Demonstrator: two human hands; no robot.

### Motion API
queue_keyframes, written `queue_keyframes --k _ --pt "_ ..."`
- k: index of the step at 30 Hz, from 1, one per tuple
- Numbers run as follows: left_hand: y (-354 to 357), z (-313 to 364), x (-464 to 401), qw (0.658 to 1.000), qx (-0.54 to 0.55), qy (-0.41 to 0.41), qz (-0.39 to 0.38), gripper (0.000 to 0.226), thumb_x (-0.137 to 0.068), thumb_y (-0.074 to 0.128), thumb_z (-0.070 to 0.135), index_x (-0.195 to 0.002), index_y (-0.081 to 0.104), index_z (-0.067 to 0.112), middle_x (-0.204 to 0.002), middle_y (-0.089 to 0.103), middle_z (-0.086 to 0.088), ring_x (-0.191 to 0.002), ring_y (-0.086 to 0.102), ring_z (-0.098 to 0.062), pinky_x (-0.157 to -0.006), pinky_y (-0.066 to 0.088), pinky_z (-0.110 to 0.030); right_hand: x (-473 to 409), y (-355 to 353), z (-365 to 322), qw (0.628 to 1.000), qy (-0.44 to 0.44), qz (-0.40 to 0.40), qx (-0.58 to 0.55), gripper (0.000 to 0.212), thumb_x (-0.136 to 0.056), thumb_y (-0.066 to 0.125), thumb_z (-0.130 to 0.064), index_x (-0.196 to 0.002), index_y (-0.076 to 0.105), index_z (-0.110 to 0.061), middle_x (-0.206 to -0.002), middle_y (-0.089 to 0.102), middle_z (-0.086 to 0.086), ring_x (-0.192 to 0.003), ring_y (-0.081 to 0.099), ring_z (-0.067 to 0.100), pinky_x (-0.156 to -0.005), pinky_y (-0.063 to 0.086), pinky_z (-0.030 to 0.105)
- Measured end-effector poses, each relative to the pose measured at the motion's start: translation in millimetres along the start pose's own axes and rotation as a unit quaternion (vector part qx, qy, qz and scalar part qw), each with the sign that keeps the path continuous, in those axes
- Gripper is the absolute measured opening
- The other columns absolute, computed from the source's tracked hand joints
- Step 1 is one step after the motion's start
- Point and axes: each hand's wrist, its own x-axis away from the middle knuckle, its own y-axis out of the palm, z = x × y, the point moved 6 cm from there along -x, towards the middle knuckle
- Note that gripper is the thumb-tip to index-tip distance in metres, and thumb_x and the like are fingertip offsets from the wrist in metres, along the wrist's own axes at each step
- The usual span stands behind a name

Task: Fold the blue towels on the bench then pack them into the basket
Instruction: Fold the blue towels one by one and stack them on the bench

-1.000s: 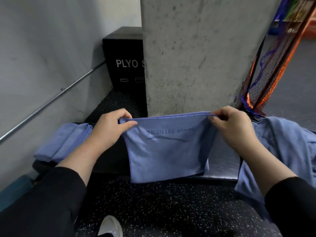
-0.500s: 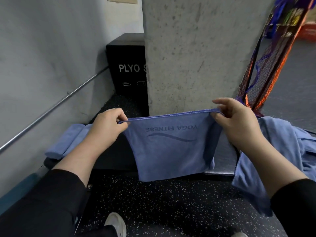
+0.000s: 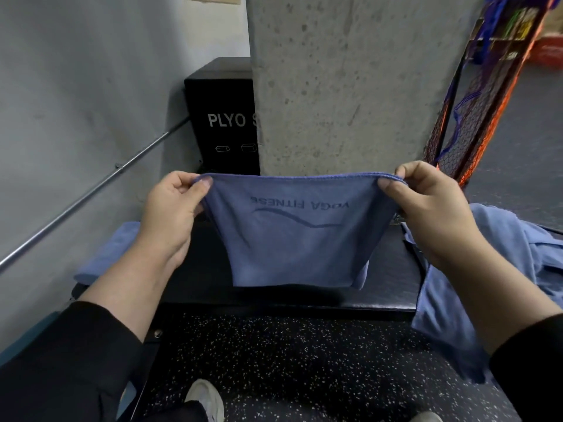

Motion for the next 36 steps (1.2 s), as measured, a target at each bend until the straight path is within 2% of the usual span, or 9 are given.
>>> queue_keyframes --k 7,12,22,26,28,30,32,34,36 --pt "12 -8 5 0.997 0.041 -0.051 -0.045 0.019 -0.101 0.057 0.007 -0.083 0.059 0.015 -0.074 0.071 0.003 -0.073 0.066 -0.009 -0.08 0.053 -0.031 2 -4 9 0.999 0.042 0.004 0.005 0.028 -0.091 0.073 -0.017 -0.074 0.052 -0.024 -0.066 0.046 0.004 -0.058 0.037 0.014 -0.049 0.029 0.028" --pt "13 -4 8 0.997 0.018 -0.05 -0.059 0.018 -0.104 0.053 0.013 -0.09 0.063 0.017 -0.081 0.071 0.0 -0.075 0.066 -0.011 -0.076 0.053 -0.032 4 -8 5 0.998 0.03 0.014 0.051 0.034 -0.087 0.077 -0.021 -0.069 0.049 -0.024 -0.055 0.046 -0.011 -0.053 0.037 0.007 -0.05 0.031 0.025" --pt "20 -35 0 0.985 -0.057 -0.122 -0.109 0.023 -0.104 0.055 0.019 -0.086 0.069 0.019 -0.077 0.071 -0.001 -0.068 0.064 -0.011 -0.068 0.048 -0.03 2 -3 42 0.977 0.173 -0.028 -0.122 0.03 -0.094 0.062 -0.007 -0.072 0.051 -0.024 -0.067 0.047 -0.001 -0.06 0.044 0.011 -0.057 0.035 0.028" --pt "33 -57 -38 0.983 -0.07 -0.144 -0.091 0.022 -0.104 0.055 0.016 -0.085 0.067 0.015 -0.072 0.072 0.001 -0.064 0.066 -0.009 -0.061 0.053 -0.023 -39 10 72 0.98 0.191 0.0 -0.057 0.022 -0.087 0.068 -0.01 -0.073 0.056 -0.023 -0.071 0.047 0.009 -0.067 0.044 0.022 -0.066 0.036 0.036" --pt "38 -75 -70 0.981 -0.102 -0.152 -0.07 0.012 -0.097 0.059 0.018 -0.092 0.07 0.014 -0.085 0.074 -0.005 -0.078 0.069 -0.019 -0.074 0.054 -0.03 -71 16 96 0.982 0.189 0.019 -0.006 0.012 -0.085 0.073 -0.014 -0.084 0.062 -0.02 -0.08 0.056 0.012 -0.076 0.05 0.025 -0.07 0.043 0.041" --pt "41 -97 -95 0.951 -0.269 -0.141 -0.059 0.027 -0.091 0.058 0.022 -0.115 0.069 0.017 -0.115 0.07 -0.013 -0.105 0.066 -0.031 -0.092 0.052 -0.04 -94 23 126 0.974 0.205 0.004 0.091 0.027 -0.085 0.077 -0.021 -0.108 0.064 -0.016 -0.096 0.066 0.012 -0.083 0.06 0.026 -0.08 0.056 0.047" --pt "54 -108 -91 0.891 -0.447 -0.062 -0.052 0.036 -0.097 0.053 0.016 -0.132 0.06 0.015 -0.131 0.063 -0.013 -0.118 0.06 -0.033 -0.1 0.048 -0.041 -97 28 155 0.955 0.216 -0.019 0.202 0.046 -0.082 0.081 -0.031 -0.119 0.059 -0.015 -0.1 0.069 0.009 -0.087 0.065 0.025 -0.084 0.058 0.044" --pt "87 -121 -58 0.865 -0.483 0.03 -0.132 0.039 -0.1 0.05 0.013 -0.139 0.055 0.014 -0.136 0.06 -0.012 -0.123 0.057 -0.032 -0.102 0.046 -0.04 -78 35 174 0.929 0.202 -0.068 0.301 0.032 -0.084 0.078 -0.036 -0.105 0.059 -0.019 -0.086 0.066 0.0 -0.082 0.062 0.022 -0.072 0.05 0.031" --pt "118 -151 -9 0.83 -0.487 0.075 -0.26 0.043 -0.104 0.048 0.02 -0.147 0.049 0.015 -0.148 0.053 -0.009 -0.135 0.049 -0.028 -0.11 0.039 -0.038 -46 40 191 0.894 0.187 -0.118 0.39 0.026 -0.086 0.074 -0.039 -0.098 0.059 -0.021 -0.079 0.061 -0.005 -0.081 0.058 0.021 -0.066 0.04 0.029"
